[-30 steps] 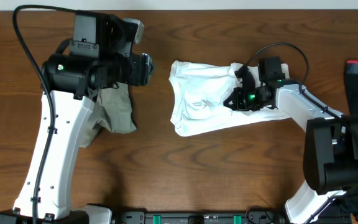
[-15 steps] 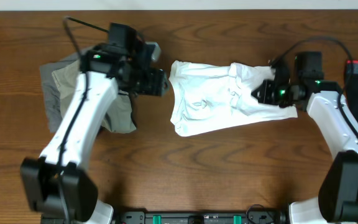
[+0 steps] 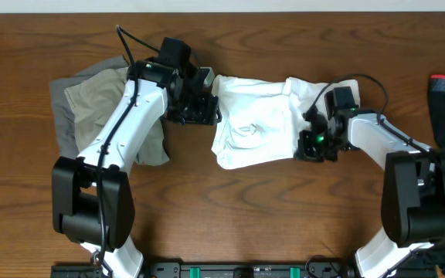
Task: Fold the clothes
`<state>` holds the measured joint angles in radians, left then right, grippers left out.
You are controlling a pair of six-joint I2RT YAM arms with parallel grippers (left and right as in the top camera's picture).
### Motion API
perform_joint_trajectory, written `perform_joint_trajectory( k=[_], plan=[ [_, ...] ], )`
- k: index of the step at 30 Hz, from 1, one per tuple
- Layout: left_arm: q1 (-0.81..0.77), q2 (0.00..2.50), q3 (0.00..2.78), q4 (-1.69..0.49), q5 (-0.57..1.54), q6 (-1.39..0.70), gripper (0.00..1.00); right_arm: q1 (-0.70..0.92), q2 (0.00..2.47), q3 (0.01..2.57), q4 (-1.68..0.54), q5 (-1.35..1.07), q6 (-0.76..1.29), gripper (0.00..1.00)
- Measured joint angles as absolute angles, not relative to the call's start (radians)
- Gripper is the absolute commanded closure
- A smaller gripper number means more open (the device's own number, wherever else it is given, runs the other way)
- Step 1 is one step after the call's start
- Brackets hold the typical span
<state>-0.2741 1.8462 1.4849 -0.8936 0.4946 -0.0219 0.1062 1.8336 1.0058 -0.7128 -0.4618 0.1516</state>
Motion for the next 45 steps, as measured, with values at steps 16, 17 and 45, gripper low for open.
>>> perform_joint_trajectory(
  k=[16,17,45],
  plan=[
    [-0.274,2.046,1.485,-0.709,0.506,-0.162,0.23,0.004,1.419,1.015,-0.54,-0.471,0.145,0.38],
    [-0.274,2.074,1.485,-0.703,0.514,-0.171,0.23,0.001,1.408,1.015,-0.538,-0.471,0.149,0.37],
    [-0.394,2.196,1.499,-0.584,0.622,-0.213,0.94,-0.004,1.403,1.015,-0.541,-0.47,0.16,0.42]
  ],
)
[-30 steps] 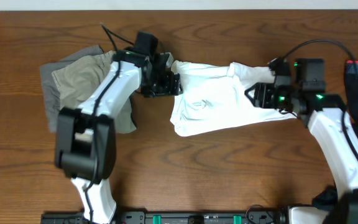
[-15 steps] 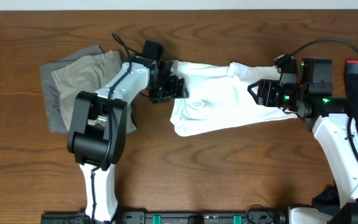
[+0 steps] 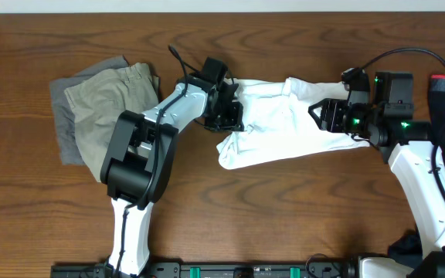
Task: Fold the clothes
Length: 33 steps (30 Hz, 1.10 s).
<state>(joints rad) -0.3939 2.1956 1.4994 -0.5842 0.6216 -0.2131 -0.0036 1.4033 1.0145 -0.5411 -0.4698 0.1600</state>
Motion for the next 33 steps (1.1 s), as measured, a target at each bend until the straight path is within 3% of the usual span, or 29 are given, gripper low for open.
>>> perform_joint_trajectory(
  k=[5,10,16,22,33],
  plan=[
    [-0.381,2.186,1.515,-0.755,0.585,-0.181,0.94,-0.004,1.403,1.015,-0.542,-0.47,0.16,0.42],
    [-0.328,2.156,1.605,-1.042,0.4,-0.092,0.94,-0.004,1.403,1.015,-0.537,-0.47,0.16,0.41],
    [-0.28,2.054,1.819,-1.203,0.228,-0.002,0.94,-0.004,1.403,1.015,-0.516,-0.47,0.16,0.42],
    [-0.347,2.007,1.948,-1.235,0.166,0.027,0.94,-0.004,1.403,1.015,-0.513,-0.47,0.165,0.42],
    [-0.613,2.09,1.948,-1.196,0.123,0.027,0.94,-0.004,1.403,1.015,-0.513,-0.47,0.176,0.42]
  ],
)
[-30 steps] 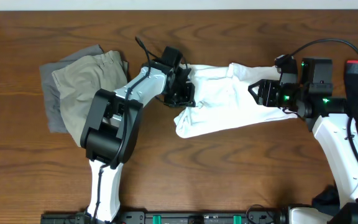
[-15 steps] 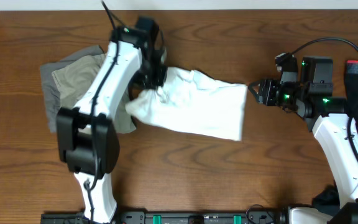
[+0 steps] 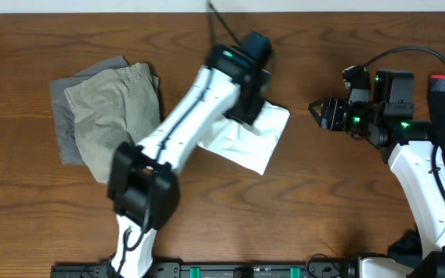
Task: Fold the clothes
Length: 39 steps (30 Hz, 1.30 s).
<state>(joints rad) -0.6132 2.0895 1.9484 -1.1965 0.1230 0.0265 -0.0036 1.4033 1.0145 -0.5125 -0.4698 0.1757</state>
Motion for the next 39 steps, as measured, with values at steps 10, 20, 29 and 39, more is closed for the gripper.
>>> perform_joint_trajectory(
  k=[10,20,29,39],
  plan=[
    [-0.713,2.199,1.947,-1.098,0.122,0.01,0.83,-0.004,1.403,1.015,-0.515,-0.47,0.176,0.42],
    [-0.754,2.201,1.947,-1.046,0.125,-0.027,0.41,-0.004,1.403,1.015,-0.529,-0.442,0.176,0.41],
    [-0.753,2.161,1.948,-1.082,0.124,-0.028,0.37,-0.004,1.403,1.015,-0.534,-0.39,0.196,0.41],
    [-0.674,1.921,1.959,-1.14,0.022,-0.027,0.36,0.037,1.422,1.015,-0.441,-0.41,0.204,0.46]
  ],
)
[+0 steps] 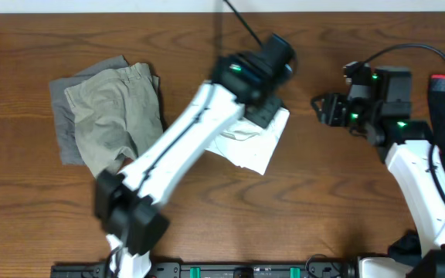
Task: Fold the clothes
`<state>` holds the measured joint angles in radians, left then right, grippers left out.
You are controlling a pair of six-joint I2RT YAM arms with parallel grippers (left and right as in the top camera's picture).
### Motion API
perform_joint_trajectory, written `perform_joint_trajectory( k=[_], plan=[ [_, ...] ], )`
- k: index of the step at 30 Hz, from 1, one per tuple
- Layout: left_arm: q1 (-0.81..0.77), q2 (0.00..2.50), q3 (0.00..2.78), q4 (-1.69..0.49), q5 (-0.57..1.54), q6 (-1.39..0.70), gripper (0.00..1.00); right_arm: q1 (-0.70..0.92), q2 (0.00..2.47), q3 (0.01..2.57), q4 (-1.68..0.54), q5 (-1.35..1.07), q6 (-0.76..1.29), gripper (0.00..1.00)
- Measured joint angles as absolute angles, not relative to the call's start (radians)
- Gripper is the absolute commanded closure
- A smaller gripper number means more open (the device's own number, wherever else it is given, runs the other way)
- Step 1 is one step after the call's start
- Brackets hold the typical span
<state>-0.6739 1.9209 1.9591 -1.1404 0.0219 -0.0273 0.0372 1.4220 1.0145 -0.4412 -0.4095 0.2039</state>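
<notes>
A white garment (247, 144) lies folded into a small, roughly square bundle at the middle of the table. My left arm reaches across from the bottom left. Its gripper (270, 110) hangs over the bundle's far right corner; the wrist hides the fingers, so I cannot tell whether they grip the cloth. My right gripper (320, 109) hovers to the right of the bundle, apart from it, open and holding nothing.
A folded stack of khaki and grey clothes (107, 116) lies at the left. Dark clothes with a red edge lie at the right edge of the table. Cables trail from both wrists.
My left gripper has shifted a little right and toward the back, over the bundle's far right corner. The white bundle shows a new crease near its top. My right gripper has barely moved.
The white garment lay spread between both grippers, each at one end. Then it was stretched wide, my right gripper holding its right end farther right. Then it lay folded into a small bundle under my left gripper, my right gripper empty. It stays folded now.
</notes>
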Motion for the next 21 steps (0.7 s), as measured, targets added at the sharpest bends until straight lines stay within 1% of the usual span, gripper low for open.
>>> perform_joint_trajectory(
  k=[2,5,8,13,16,21],
  plan=[
    [-0.631,1.872,1.97,-1.142,0.011,-0.03,0.36,0.08,1.455,1.015,-0.414,-0.421,0.216,0.45],
    [-0.57,1.824,1.98,-1.153,-0.005,-0.032,0.36,0.152,1.536,1.015,-0.358,-0.433,0.253,0.39],
    [-0.524,1.81,1.983,-1.187,-0.012,-0.034,0.36,0.211,1.62,1.015,-0.312,-0.447,0.266,0.38],
    [-0.492,1.815,1.983,-1.253,-0.015,-0.034,0.36,0.27,1.712,1.015,-0.241,-0.565,0.299,0.43],
    [-0.489,1.815,1.983,-1.256,-0.015,-0.034,0.36,0.274,1.715,1.015,-0.207,-0.604,0.352,0.44],
    [-0.489,1.815,1.983,-1.245,-0.015,-0.034,0.36,0.285,1.715,1.015,-0.184,-0.633,0.445,0.51]
  ],
)
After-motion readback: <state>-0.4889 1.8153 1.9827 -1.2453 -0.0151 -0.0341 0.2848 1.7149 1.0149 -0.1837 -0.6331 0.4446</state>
